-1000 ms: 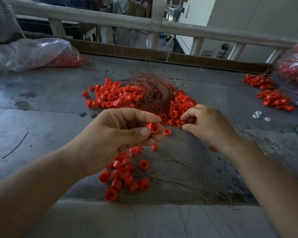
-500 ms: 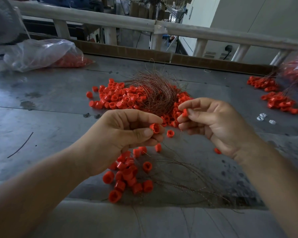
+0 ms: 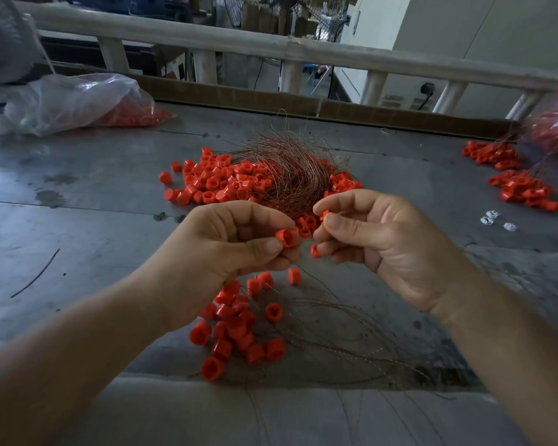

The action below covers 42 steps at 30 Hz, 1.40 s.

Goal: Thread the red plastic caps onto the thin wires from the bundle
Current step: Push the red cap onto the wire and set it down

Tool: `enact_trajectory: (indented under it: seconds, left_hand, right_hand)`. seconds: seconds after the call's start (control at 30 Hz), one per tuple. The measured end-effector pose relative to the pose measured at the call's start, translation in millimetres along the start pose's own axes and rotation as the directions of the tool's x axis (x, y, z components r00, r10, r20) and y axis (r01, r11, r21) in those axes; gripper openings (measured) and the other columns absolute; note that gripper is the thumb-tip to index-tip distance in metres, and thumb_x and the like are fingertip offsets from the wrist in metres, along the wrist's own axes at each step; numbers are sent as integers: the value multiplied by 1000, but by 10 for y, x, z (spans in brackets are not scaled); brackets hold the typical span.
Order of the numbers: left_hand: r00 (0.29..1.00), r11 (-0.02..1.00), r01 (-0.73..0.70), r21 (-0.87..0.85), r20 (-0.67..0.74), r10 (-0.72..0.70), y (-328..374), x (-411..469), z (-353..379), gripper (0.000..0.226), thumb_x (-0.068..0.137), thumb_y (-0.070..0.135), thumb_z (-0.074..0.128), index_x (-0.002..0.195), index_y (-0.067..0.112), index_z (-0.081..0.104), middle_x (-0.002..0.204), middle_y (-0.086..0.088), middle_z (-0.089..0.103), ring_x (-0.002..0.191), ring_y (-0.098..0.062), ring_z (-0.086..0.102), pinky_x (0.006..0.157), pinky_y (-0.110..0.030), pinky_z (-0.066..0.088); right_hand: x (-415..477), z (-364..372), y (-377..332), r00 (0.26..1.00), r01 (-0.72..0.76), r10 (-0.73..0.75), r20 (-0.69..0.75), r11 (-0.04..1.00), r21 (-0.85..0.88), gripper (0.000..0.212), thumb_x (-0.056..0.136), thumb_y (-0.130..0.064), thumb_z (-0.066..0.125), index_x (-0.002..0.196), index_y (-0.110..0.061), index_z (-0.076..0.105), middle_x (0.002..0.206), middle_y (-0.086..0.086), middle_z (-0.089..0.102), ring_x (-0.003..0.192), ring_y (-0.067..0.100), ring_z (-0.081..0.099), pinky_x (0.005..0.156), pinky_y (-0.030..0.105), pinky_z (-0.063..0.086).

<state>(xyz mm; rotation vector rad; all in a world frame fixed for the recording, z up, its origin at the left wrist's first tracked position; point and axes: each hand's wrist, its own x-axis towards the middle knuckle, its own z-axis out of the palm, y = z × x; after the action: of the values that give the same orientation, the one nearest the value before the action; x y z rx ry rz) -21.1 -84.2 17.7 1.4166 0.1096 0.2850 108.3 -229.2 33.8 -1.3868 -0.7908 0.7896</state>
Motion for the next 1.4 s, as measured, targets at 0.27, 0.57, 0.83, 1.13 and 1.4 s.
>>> enact_trajectory:
  seconds: [0.27,0.57,0.83,1.13,1.4]
  left_hand:
    - [996,999,-15,37,-89,18,-14,31,18,27,59,8,61,75,23,76,75,-4,73,72,-14,71,62,-16,53]
    - [996,995,-20,96,-89,29,-25,23,56,30,59,9,62,84,22,73,73,-5,73,66,-13,70,59,-13,52]
    - [991,986,-53,160,-110,71,-34,24,67,26,58,10,62,74,27,75,71,-4,73,64,-14,70,58,-14,52]
    - [997,992,-30,124,-62,38,-48,-6,63,28,57,16,63,78,31,75,69,-4,73,65,-14,70,58,-15,52]
    - [999,999,48,-24,-11,-49,-40,-19,77,24,57,12,63,76,16,75,68,-9,72,63,-15,70,55,-17,53]
  right_hand:
    - [-38,200,121,922,331,-388,7,777,-536,28,74,-12,69,88,-36,64,81,-5,63,75,2,61,69,12,47]
    - [-51,259,149,895,357,-446,-26,747,-561,27,69,-11,73,84,-33,64,82,-7,65,75,7,64,69,22,54]
    - [-70,283,169,880,365,-472,-62,752,-549,23,66,-19,72,89,-24,68,81,-11,67,73,1,66,66,14,52]
    - [-81,270,162,858,382,-511,-52,702,-602,24,66,-17,76,88,-19,69,77,-11,67,71,2,65,64,18,53]
    - [-103,260,152,850,399,-525,-37,688,-606,16,64,-29,73,78,-20,70,74,-13,65,69,4,65,62,21,54]
